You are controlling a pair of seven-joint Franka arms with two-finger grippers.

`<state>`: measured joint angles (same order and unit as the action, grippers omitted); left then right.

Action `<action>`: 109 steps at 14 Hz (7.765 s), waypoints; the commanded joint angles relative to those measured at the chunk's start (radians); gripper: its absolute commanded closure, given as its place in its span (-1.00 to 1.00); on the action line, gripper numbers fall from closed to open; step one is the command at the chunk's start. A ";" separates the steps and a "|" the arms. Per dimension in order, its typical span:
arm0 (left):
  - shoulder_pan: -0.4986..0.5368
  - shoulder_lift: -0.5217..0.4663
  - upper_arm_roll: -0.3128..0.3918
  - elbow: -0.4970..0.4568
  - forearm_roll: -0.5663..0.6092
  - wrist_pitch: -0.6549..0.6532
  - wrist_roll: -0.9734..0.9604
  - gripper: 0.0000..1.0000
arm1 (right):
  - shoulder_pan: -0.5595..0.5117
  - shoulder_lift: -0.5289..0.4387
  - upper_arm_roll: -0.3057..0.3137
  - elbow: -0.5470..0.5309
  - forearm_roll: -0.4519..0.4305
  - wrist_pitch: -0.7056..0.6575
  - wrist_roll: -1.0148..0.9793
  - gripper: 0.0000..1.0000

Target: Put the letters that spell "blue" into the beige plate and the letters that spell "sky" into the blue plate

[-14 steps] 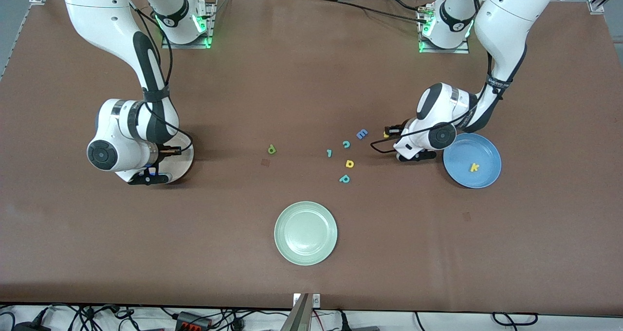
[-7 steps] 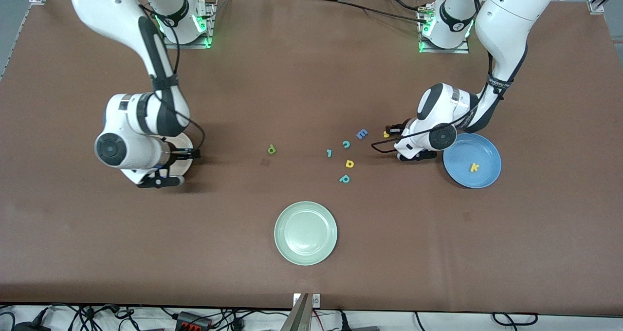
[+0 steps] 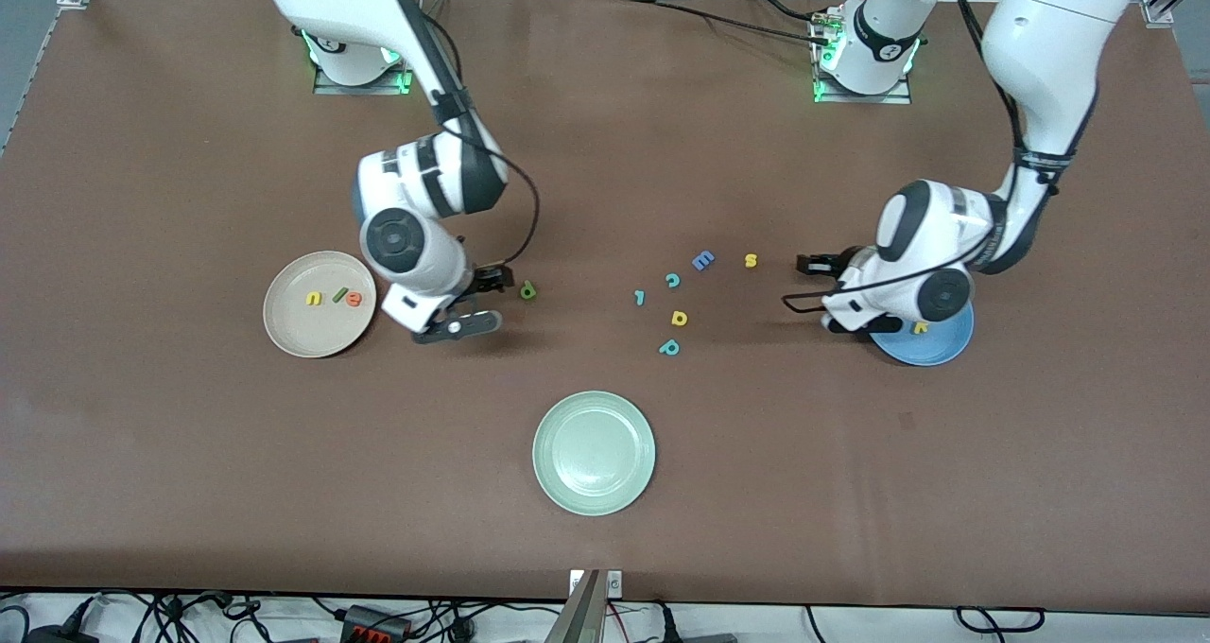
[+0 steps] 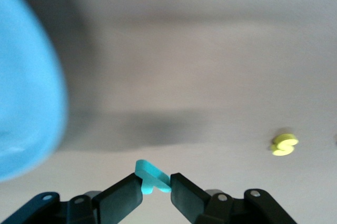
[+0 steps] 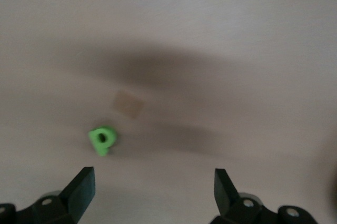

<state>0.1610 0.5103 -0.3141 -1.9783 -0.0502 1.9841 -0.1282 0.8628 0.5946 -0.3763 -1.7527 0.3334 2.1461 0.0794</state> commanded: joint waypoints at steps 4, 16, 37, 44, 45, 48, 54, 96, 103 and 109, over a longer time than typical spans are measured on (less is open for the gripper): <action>0.161 0.052 -0.005 0.176 0.271 -0.087 0.234 0.71 | 0.083 0.076 -0.012 0.009 0.015 0.075 -0.006 -1.00; 0.200 0.082 -0.185 0.184 0.144 -0.183 -0.038 -1.00 | 0.120 0.123 -0.010 0.010 0.021 0.163 -0.004 -0.34; -0.069 0.068 -0.269 -0.113 0.352 0.229 -0.587 0.11 | -0.088 0.045 -0.090 0.047 0.049 0.025 -0.081 0.86; -0.046 0.070 -0.270 -0.102 0.352 0.225 -0.588 0.78 | -0.434 0.031 -0.096 0.013 0.049 -0.255 -0.462 0.86; -0.044 0.068 -0.270 -0.102 0.352 0.223 -0.581 0.79 | -0.455 0.036 -0.096 0.003 0.050 -0.256 -0.496 0.86; -0.034 0.070 -0.270 -0.100 0.352 0.223 -0.577 0.77 | -0.455 0.039 -0.095 -0.022 0.056 -0.245 -0.498 0.74; -0.037 0.077 -0.272 -0.097 0.348 0.231 -0.625 -0.29 | -0.432 -0.016 -0.093 0.111 0.064 -0.391 -0.238 -1.00; 0.321 0.106 -0.246 0.225 0.444 -0.129 0.190 -1.00 | -0.961 -0.624 0.430 0.073 -0.369 -0.491 -0.086 -1.00; 0.322 0.074 -0.393 0.476 0.432 -0.402 0.193 -1.00 | -0.963 -0.585 0.427 0.130 -0.367 -0.480 -0.086 -1.00; 0.319 0.010 -0.482 0.774 0.431 -0.776 0.190 -1.00 | -0.946 -0.578 0.424 0.134 -0.376 -0.465 -0.086 -1.00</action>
<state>0.4821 0.5334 -0.7817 -1.2853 0.3723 1.3106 0.0482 -0.0879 0.0137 0.0403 -1.6274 -0.0227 1.6722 0.0003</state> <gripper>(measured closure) 0.000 0.000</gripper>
